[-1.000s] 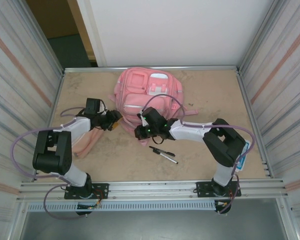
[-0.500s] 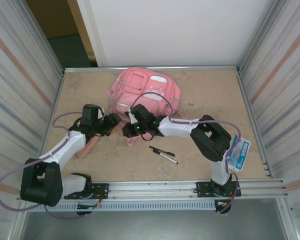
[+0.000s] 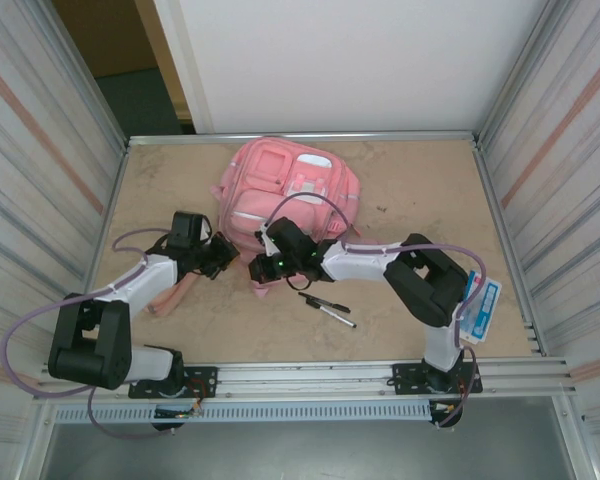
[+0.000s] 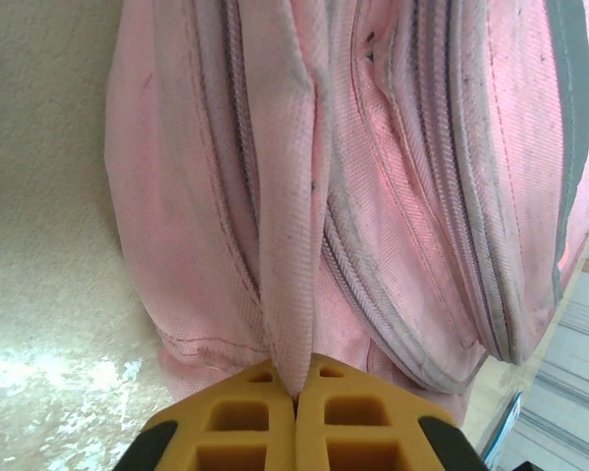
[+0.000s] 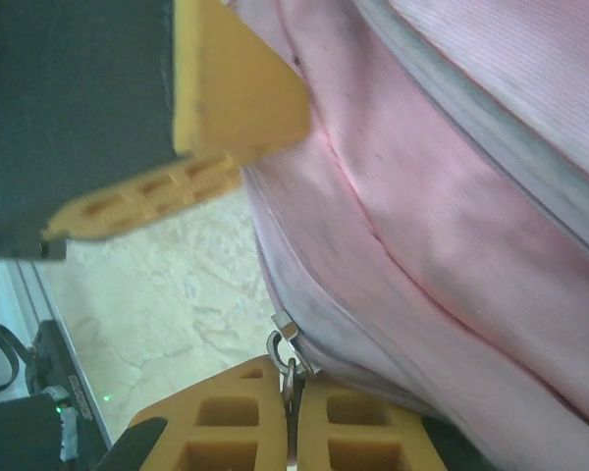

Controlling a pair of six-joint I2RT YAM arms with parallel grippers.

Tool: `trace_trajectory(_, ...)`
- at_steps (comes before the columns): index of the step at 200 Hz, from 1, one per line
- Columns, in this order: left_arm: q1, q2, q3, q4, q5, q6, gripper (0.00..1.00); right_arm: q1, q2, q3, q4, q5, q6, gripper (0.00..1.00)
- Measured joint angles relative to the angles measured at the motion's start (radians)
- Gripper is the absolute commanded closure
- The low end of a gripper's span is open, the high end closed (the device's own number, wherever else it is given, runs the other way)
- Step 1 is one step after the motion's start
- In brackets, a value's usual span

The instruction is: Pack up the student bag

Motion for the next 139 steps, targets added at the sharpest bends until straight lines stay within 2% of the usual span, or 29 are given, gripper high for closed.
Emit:
trace_trajectory(46, 0.062, 0.109, 0.079, -0.022, 0.063, 0.072, 1.00, -0.042, -0.066, -0.069, -0.017, 0.004, -0.003, 1.00)
trace_trajectory(59, 0.071, 0.156, 0.115, -0.032, 0.089, 0.091, 0.90, -0.042, -0.068, -0.069, -0.018, 0.010, -0.003, 1.00)
trace_trajectory(74, 0.076, 0.210, 0.158, -0.040, 0.110, 0.109, 0.69, -0.042, -0.068, -0.068, -0.024, 0.016, -0.003, 1.00)
trace_trajectory(84, 0.082, 0.245, 0.188, -0.042, 0.125, 0.122, 0.62, -0.042, -0.066, -0.060, -0.036, 0.016, -0.003, 1.00)
trace_trajectory(108, 0.096, 0.246, 0.183, -0.011, 0.130, 0.110, 0.53, -0.035, -0.044, -0.015, -0.057, 0.014, -0.002, 1.00)
trace_trajectory(139, 0.084, 0.066, 0.072, -0.039, 0.078, 0.097, 0.47, -0.018, 0.031, 0.102, -0.096, -0.016, 0.000, 1.00)
